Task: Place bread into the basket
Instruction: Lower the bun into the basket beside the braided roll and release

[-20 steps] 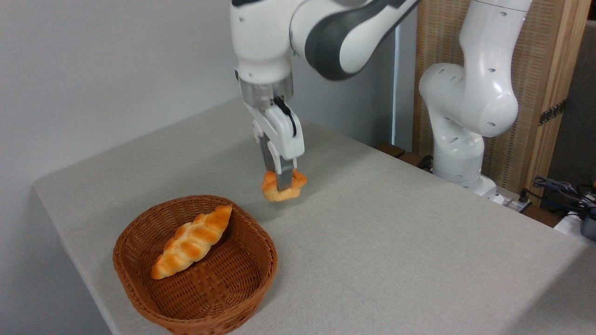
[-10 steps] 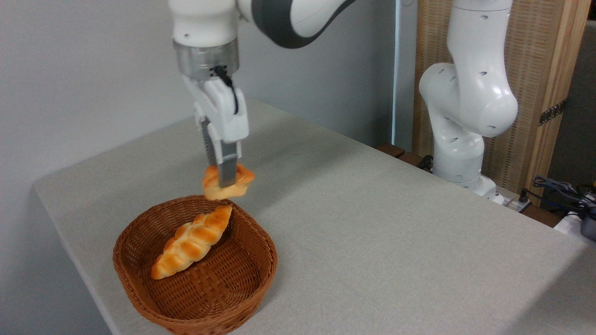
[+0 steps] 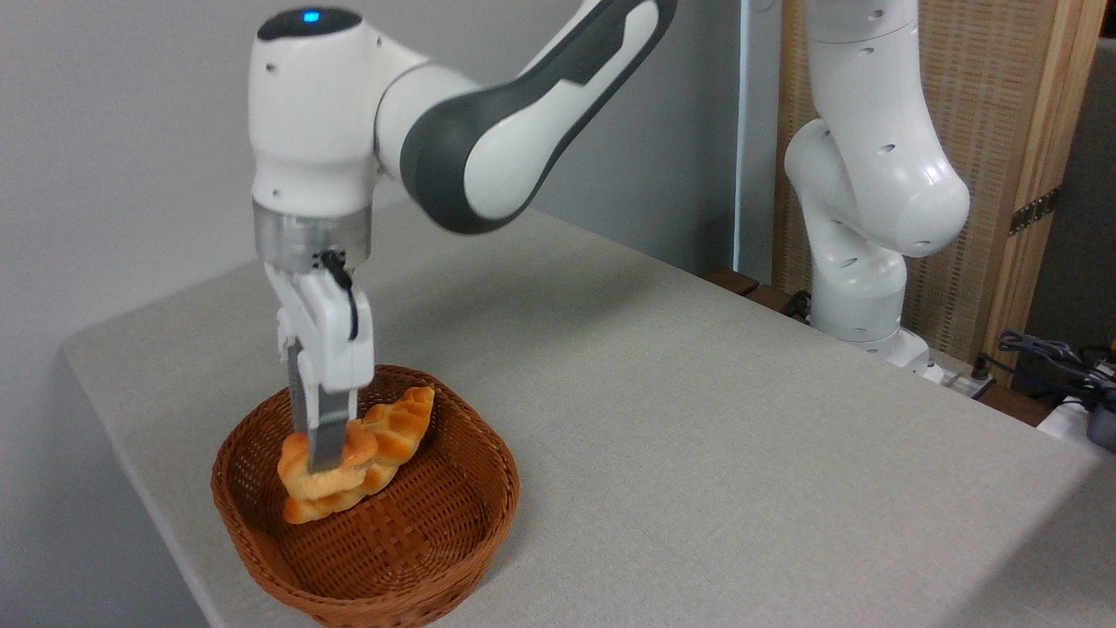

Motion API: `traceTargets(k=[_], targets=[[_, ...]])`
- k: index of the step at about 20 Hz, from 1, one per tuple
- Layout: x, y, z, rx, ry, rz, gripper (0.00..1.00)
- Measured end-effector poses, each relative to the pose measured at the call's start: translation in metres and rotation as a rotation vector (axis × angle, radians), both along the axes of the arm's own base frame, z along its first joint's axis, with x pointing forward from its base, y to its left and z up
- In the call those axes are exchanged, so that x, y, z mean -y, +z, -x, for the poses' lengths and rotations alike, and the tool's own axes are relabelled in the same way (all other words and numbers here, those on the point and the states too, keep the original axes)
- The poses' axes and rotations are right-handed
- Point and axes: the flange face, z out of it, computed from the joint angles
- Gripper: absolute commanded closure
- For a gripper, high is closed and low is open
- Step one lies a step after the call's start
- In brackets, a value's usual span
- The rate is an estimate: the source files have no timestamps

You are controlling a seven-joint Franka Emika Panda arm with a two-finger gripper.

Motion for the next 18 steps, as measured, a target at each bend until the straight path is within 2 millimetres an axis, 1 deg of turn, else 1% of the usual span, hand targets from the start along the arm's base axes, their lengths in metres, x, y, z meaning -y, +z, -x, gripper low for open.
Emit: traceTargets(k=[2,3,6,11,13,16,18], targets=[[0.005,-0.012,-0.010,0.028,0.000,0.003,0.00],[0.006,-0.014,-0.015,0.037,0.007,0.011,0.00],[0.008,-0.013,-0.024,0.045,0.032,0.035,0.00],[0.007,-0.008,-0.026,0.030,0.039,0.039,0.00],[0.006,0.004,-0.025,-0.037,0.031,0.034,0.00],[-0.010,0.031,-0.022,-0.138,0.035,0.028,0.00],[-0.017,0.043,-0.019,-0.175,0.037,0.027,0.00]])
